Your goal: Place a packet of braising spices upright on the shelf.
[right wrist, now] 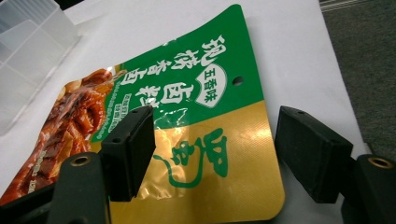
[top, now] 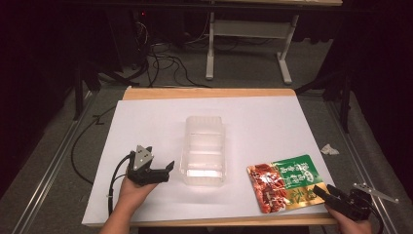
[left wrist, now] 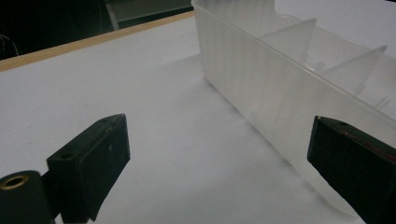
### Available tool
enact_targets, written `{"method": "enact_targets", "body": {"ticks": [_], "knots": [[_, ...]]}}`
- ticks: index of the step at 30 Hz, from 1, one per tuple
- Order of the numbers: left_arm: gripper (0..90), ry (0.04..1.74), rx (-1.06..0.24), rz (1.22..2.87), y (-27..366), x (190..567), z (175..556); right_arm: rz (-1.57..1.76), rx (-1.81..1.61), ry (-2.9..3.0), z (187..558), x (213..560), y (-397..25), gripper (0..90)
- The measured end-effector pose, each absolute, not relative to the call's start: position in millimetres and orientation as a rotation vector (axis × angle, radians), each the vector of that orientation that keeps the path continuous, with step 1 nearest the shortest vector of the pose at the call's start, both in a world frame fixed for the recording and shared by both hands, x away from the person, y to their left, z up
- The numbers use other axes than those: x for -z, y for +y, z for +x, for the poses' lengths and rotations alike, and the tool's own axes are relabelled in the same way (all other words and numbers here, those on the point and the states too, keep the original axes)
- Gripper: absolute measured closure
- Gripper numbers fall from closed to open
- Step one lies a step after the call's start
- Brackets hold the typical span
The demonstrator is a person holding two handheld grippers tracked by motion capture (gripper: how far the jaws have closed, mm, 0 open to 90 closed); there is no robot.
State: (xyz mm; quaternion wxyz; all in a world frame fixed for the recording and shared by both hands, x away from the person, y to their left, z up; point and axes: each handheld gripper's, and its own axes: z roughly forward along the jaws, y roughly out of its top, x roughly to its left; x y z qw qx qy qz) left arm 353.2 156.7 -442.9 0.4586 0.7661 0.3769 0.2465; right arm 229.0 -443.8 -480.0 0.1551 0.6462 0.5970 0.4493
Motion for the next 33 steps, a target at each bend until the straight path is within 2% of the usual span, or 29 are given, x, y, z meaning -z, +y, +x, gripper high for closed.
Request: {"method": "enact_targets", "body": {"ticks": [15, 28, 33], "knots": [[7.0, 0.916, -0.598, 1.921, 153, 446, 354, 1.770, -1.397, 1.726, 228, 475, -439, 37.8], [7.3, 0.901, -0.598, 1.931, 153, 446, 352, 1.702, -1.388, 1.873, 237, 476, -416, 42.1], [7.3, 0.897, -0.602, 1.937, 153, 447, 352, 1.675, -1.430, 1.898, 240, 476, -411, 46.5]]}}
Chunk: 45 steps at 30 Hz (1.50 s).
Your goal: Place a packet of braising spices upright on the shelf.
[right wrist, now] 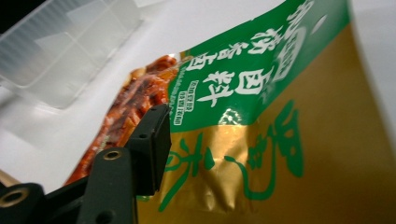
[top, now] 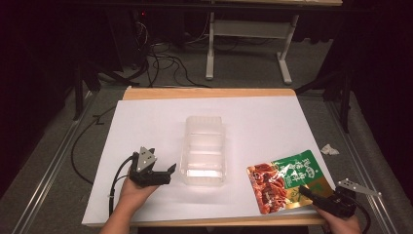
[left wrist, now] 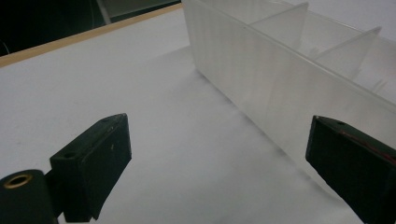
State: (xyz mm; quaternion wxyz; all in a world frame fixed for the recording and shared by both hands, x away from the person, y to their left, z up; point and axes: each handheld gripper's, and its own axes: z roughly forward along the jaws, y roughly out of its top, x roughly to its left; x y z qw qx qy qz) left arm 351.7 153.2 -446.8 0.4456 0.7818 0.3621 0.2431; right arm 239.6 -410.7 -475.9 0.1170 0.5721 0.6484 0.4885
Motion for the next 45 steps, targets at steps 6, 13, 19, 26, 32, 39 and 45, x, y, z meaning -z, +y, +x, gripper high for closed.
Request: {"method": "enact_targets", "body": {"ticks": [6, 13, 19, 26, 32, 39, 45], "knots": [[7.4, 0.899, -0.606, 1.942, 155, 447, 351, 1.588, -1.479, 1.855, 237, 467, -407, 56.7], [7.6, 0.902, -0.609, 1.946, 157, 448, 349, 1.519, -1.509, 1.813, 234, 458, -402, 60.8], [7.7, 0.908, -0.618, 1.947, 160, 448, 346, 1.480, -1.537, 1.773, 234, 451, -397, 65.0], [7.7, 0.911, -0.637, 1.954, 166, 448, 337, 1.456, -1.507, 1.732, 238, 445, -393, 74.2], [8.1, 0.905, -0.642, 1.962, 169, 449, 329, 1.534, -1.440, 1.770, 247, 450, -393, 75.2], [8.1, 0.910, -0.633, 1.949, 173, 448, 327, 1.621, -1.436, 1.778, 252, 458, -396, 73.3], [8.1, 0.895, -0.622, 1.953, 168, 448, 331, 1.661, -1.417, 1.801, 252, 465, -399, 72.9]]}}
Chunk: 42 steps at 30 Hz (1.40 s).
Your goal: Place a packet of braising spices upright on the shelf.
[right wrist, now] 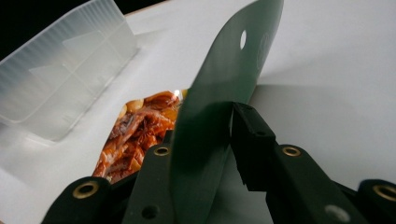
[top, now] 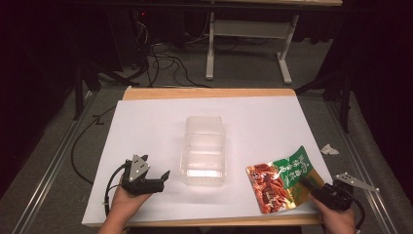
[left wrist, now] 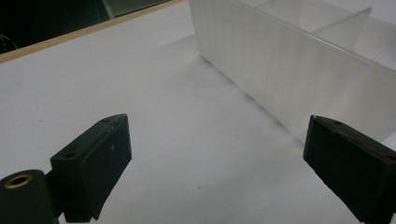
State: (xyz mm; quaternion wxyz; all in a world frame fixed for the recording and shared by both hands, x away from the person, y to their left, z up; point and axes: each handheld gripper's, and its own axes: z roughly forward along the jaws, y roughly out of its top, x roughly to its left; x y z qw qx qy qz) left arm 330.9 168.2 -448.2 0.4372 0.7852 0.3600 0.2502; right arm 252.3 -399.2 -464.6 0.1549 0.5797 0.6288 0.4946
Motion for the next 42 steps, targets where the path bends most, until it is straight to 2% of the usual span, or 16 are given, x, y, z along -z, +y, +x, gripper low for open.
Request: {"method": "enact_targets", "body": {"ticks": [5, 12, 14, 31, 42], "knots": [[8.2, 0.890, -0.615, 1.954, 166, 449, 334, 1.684, -1.416, 1.822, 252, 468, -400, 73.0], [8.4, 0.885, -0.618, 1.953, 165, 448, 334, 1.617, -1.434, 1.788, 246, 458, -398, 88.5], [8.4, 0.889, -0.621, 1.953, 166, 448, 334, 1.589, -1.433, 1.785, 246, 456, -395, 89.9], [8.4, 0.906, -0.638, 1.880, 177, 439, 308, 1.353, -1.535, 1.735, 257, 422, -373, 90.0], [8.4, 0.918, -0.645, 1.877, 185, 439, 295, 1.123, -1.530, 1.753, 271, 384, -341, 90.0]]}}
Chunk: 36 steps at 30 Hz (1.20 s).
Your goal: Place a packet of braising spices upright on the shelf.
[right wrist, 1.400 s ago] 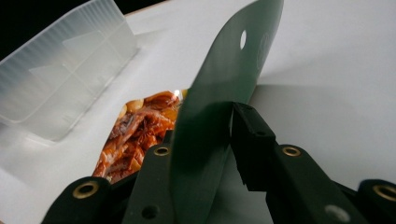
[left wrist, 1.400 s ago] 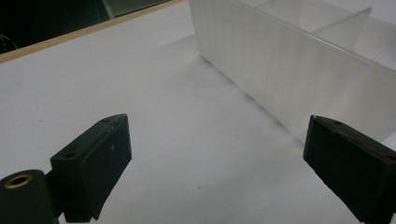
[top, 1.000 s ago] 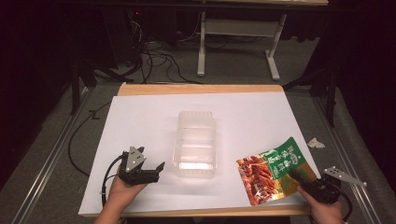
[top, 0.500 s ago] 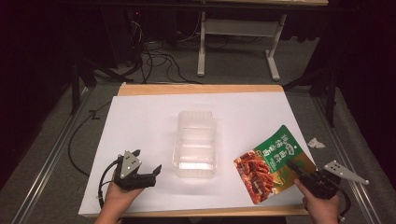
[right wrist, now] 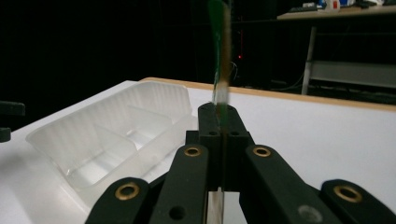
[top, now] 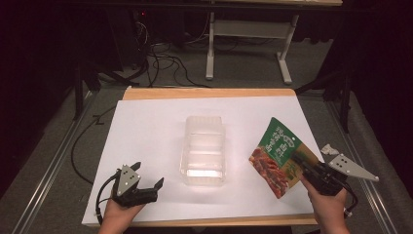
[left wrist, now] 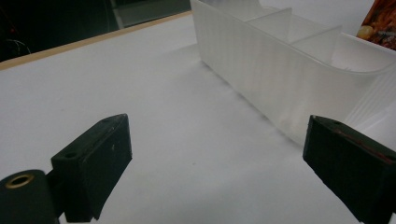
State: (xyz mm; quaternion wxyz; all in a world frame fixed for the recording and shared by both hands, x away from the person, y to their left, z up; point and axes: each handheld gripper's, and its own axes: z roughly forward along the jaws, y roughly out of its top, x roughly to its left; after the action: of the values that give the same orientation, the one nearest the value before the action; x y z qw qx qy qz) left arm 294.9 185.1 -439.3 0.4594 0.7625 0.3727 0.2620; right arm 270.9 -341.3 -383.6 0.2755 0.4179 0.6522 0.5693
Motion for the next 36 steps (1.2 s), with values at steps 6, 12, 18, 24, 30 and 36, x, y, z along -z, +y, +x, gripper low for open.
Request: {"method": "enact_targets", "body": {"ticks": [6, 12, 18, 24, 30, 36], "knots": [[8.4, 0.909, -0.636, 1.885, 184, 441, 296, 1.054, -1.499, 1.763, 279, 370, -338, 90.0], [8.4, 0.898, -0.630, 1.887, 181, 443, 296, 1.033, -1.520, 1.769, 286, 361, -339, 90.0], [8.4, 0.882, -0.623, 1.908, 177, 446, 297, 0.979, -1.528, 1.780, 291, 353, -333, 90.0], [8.4, 0.876, -0.627, 1.907, 177, 446, 296, 0.965, -1.594, 1.784, 298, 348, -324, 90.0], [8.4, 0.875, -0.627, 1.905, 178, 446, 297, 0.921, -1.617, 1.811, 304, 343, -309, 90.0], [8.4, 0.871, -0.625, 1.903, 178, 446, 297, 0.910, -1.637, 1.831, 309, 340, -297, 90.0]]}}
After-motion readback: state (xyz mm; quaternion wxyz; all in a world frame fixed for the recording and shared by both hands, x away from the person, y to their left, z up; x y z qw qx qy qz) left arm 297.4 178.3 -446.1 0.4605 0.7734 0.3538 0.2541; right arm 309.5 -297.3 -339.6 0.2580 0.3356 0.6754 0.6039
